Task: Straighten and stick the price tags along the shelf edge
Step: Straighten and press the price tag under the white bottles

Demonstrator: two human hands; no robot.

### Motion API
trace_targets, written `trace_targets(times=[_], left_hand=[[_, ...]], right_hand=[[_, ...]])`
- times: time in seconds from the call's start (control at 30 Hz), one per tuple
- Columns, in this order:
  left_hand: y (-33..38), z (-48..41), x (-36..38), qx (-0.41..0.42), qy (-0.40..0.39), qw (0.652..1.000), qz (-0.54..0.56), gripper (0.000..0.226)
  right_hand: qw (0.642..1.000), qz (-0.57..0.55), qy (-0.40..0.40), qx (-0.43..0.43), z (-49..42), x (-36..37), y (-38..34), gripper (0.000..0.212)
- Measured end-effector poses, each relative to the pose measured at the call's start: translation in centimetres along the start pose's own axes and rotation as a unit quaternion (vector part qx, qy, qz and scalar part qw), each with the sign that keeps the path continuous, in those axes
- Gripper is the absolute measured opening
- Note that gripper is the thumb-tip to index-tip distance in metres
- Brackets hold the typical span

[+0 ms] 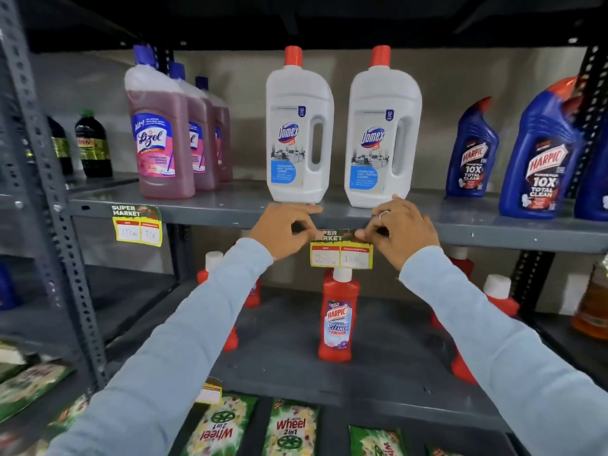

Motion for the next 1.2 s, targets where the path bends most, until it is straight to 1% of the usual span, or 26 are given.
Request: trace_targets(times=[0.13,0.33,0.5,0.57,0.67,0.77,0.83,0.9,0.93,1.0,1.1,1.2], left_hand=[[0.9,-0.9,-0.9,-0.033,-0.006,0.999,0.028,0.013],[1.0,-1.4,-0.7,-0.052,0.014,0.998,0.036,0.015],[0.5,-1.6,-0.4,-0.045,0.034,0.997,0.052,0.011],[0.4,-1.6,-0.3,-0.043,0.043,0.996,0.061,0.01],[0.2,-1.5,0.1,-0.043,0.061,0.995,0.065,0.011],[0.3,-1.4,0.5,-0.041,0.071,0.993,0.081,0.015],[0.4,-1.3,0.7,-0.029,0.074,0.993,0.083,0.022],[0.5,-1.2,0.9,-0.017,0.077,0.994,0.075,0.021],[0.4,-1.1,1.0,-0.012,0.08,0.994,0.074,0.019],[0.2,-1.0,1.2,-0.006,0.093,0.993,0.075,0.017],[0.1,-1.0,1.7,-0.001,0.12,0.989,0.083,0.013],[0.2,-1.1,2.1,-0.001,0.144,0.986,0.086,0.008]], right_hand=[[0.998,-0.043,0.019,0.03,-0.5,-0.6,0.0,0.029],[0.999,-0.012,0.008,0.043,-0.8,-0.8,-0.5,0.03],[0.999,0.007,0.031,0.035,-0.7,-0.4,-0.7,0.031],[0.999,0.016,0.023,0.039,-0.8,-0.3,-0.5,0.033],[0.997,0.019,0.014,0.072,-1.0,-0.5,0.1,0.043],[0.995,0.0,0.034,0.093,-1.2,-0.9,0.3,0.047],[0.992,-0.036,0.058,0.11,-1.3,-1.1,0.1,0.059],[0.989,-0.032,0.066,0.131,-1.5,-1.0,-0.1,0.072],[0.989,-0.009,0.064,0.136,-1.6,-0.7,-0.2,0.073],[0.988,0.029,0.064,0.137,-1.7,-0.2,-0.5,0.066],[0.986,0.03,0.075,0.143,-1.7,0.0,-0.7,0.059],[0.987,0.04,0.07,0.139,-1.8,-0.2,-0.6,0.061]])
Point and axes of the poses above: each hand's wrist, its own z-axis away from the middle knuckle, its own x-axis out of the palm, y = z × x, the point moved 3 cm from there along -z, towards the middle knuckle, and after that the axes turned 10 degrees about -x, right-handed, at the moved point
